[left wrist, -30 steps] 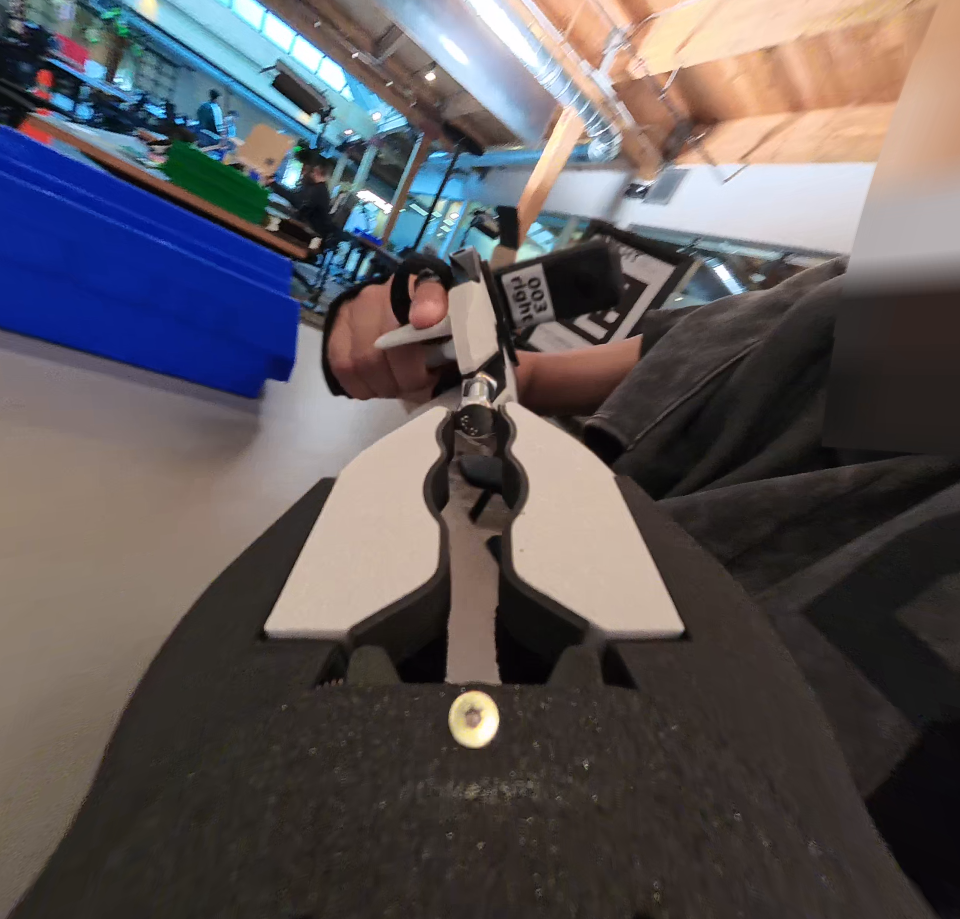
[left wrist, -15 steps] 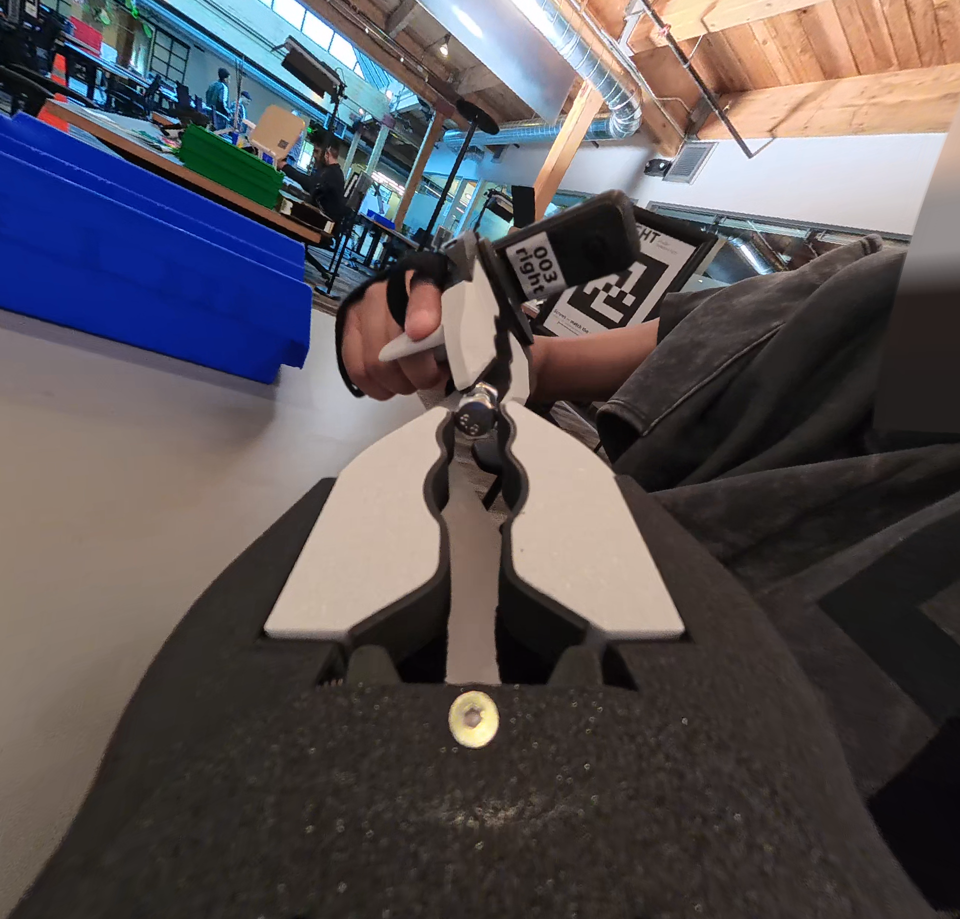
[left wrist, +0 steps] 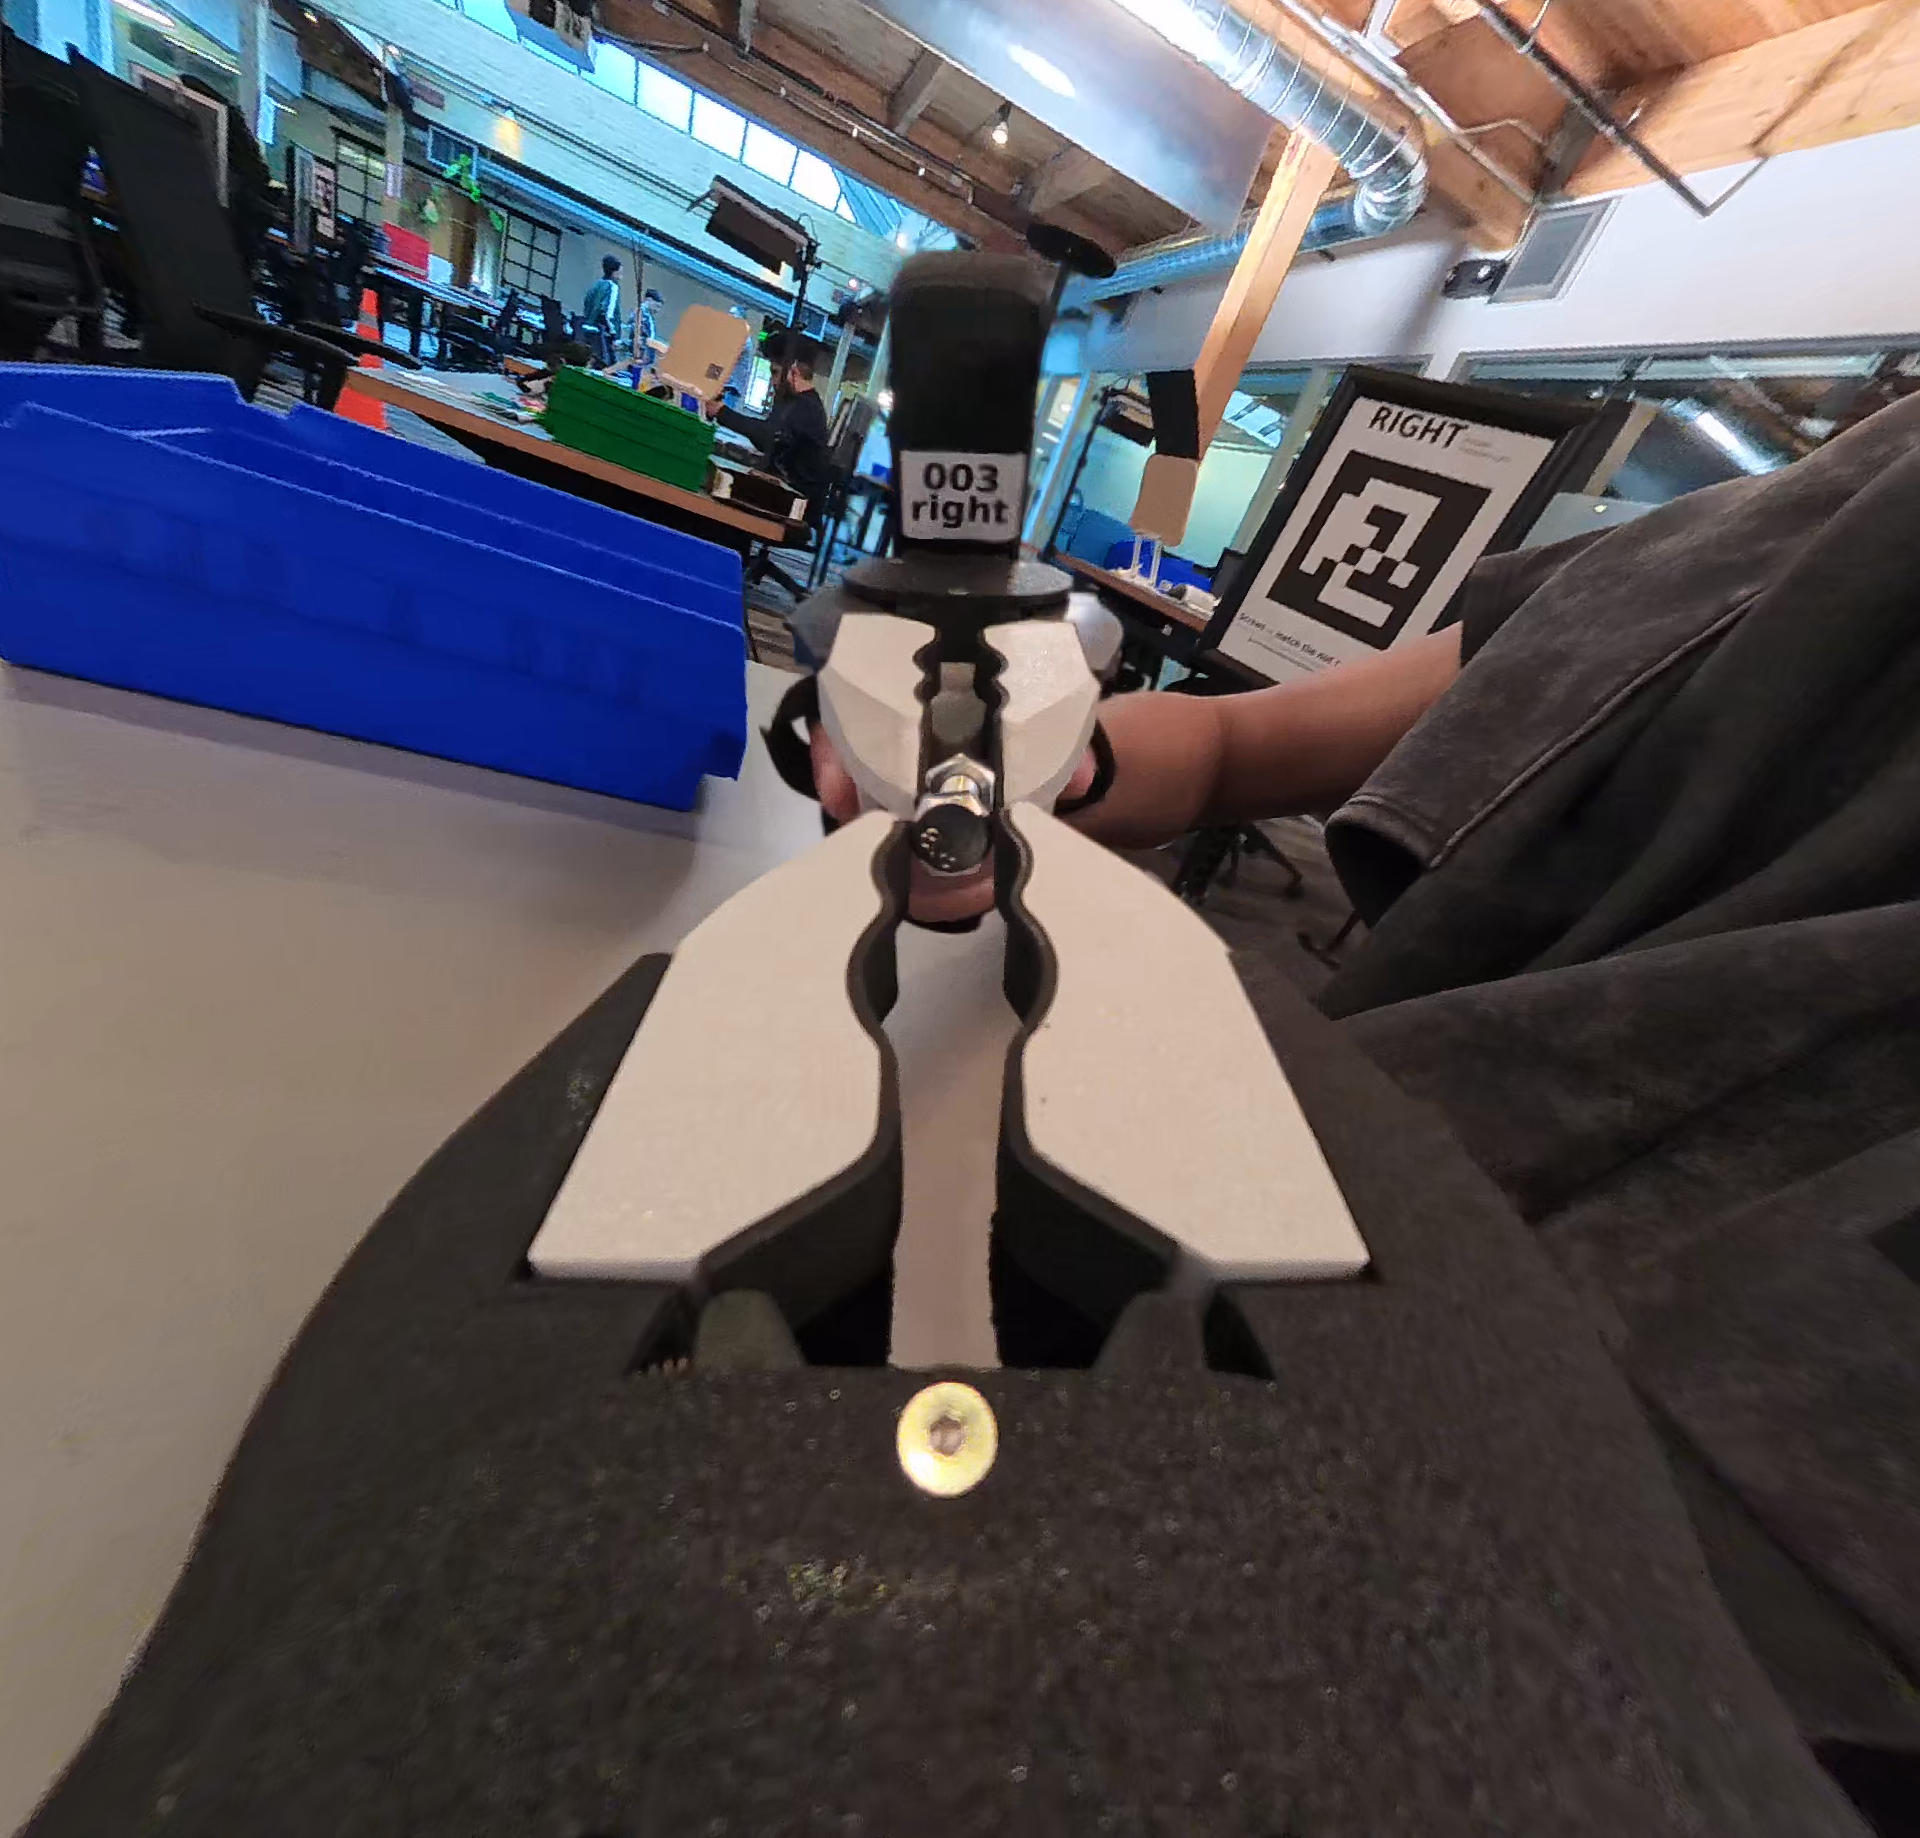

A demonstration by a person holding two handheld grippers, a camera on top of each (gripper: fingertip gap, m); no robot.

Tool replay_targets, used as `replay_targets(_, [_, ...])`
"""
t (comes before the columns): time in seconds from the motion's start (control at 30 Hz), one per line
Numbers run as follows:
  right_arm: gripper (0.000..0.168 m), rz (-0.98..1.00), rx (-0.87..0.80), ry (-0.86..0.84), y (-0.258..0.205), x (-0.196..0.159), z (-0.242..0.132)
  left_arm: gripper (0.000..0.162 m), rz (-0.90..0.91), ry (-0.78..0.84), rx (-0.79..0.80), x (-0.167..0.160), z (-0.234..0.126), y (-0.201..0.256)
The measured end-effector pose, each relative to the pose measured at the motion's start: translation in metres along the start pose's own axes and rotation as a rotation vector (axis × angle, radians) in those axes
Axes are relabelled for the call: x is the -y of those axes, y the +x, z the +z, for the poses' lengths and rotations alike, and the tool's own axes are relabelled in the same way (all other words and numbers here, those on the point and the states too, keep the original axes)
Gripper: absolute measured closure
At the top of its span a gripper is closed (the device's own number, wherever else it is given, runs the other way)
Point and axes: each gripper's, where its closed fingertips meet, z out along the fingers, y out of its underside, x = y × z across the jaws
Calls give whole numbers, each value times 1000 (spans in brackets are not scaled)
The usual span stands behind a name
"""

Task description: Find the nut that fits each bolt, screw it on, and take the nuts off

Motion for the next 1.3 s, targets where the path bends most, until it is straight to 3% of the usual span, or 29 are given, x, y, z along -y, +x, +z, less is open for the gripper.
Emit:
replay_targets(0.23, [154, 605, 160, 3, 8, -11, -3, 147, 112, -81, 101, -12, 4, -10])
replay_targets(0.4, [154, 895, 246, 56, 14, -10, -5, 147, 199, -102, 171, -14, 5, -16])
replay_targets(0.53, [150, 899, 252, 63, 19, -7, -2, 147, 199, -89, 204, -12, 3, -21])
replay_targets(0.63, [125, 898, 320, 43, 10, -3, 3, 147, 172, -82, 216, -11, 2, -25])
replay_targets(0.83, [127, 827, 320, 83, 13, 3, 5, 147, 157, -71, 214, -9, -1, -26])
replay_targets(1.03, [129, 718, 232, 19, 26, -7, 4, 147, 155, -135, 239, -20, 2, -32])
replay_targets(1.3, [128, 738, 202, 3, 32, -14, 2, 147, 148, -166, 280, -25, 1, -40])
